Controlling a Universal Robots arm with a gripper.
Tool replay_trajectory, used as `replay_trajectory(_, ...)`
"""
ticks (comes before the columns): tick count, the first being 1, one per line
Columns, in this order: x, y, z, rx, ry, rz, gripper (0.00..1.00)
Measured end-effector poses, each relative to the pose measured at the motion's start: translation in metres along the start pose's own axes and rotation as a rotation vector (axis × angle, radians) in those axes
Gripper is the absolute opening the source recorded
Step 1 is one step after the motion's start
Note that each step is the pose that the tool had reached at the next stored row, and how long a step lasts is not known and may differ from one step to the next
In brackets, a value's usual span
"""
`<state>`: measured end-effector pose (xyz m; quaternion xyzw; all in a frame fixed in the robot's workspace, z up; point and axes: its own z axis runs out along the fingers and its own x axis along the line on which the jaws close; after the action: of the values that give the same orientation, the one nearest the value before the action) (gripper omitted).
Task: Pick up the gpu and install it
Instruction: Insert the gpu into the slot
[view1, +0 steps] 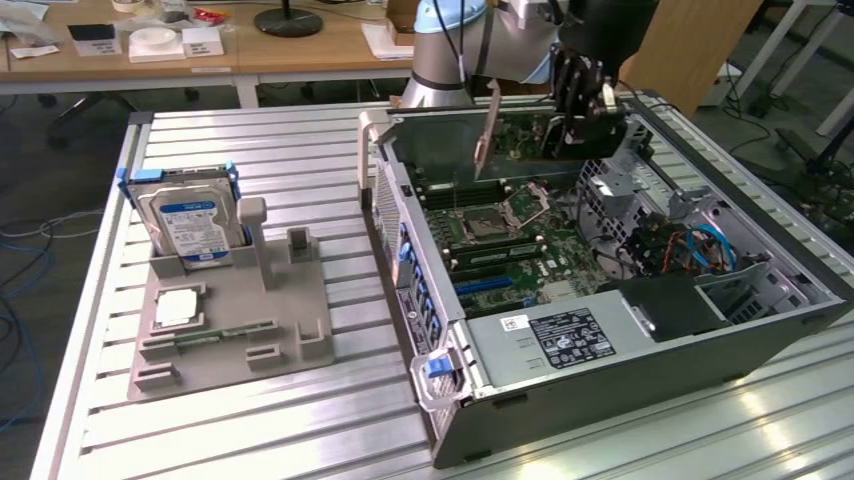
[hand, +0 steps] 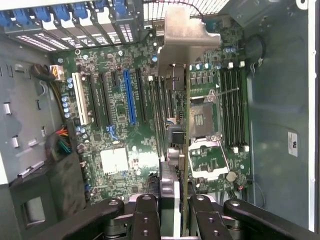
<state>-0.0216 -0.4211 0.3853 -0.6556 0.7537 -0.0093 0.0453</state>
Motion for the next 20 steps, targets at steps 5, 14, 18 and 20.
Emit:
replay_trajectory(5,0.0002,0.0002,0.0018,-0.0113,0.0007,-0.001,0.28)
replay_trajectory(14,0.0002,0.0002,0.0018,-0.0113,0.0006,-0.001,0.28)
replay_trajectory(18,0.0003,0.0005,0.0019,-0.0115,0.0004,-0.004,0.28)
replay_trajectory(20,0.0005,0.0017,0.0025,-0.0120,-0.0005,-0.014,0.28)
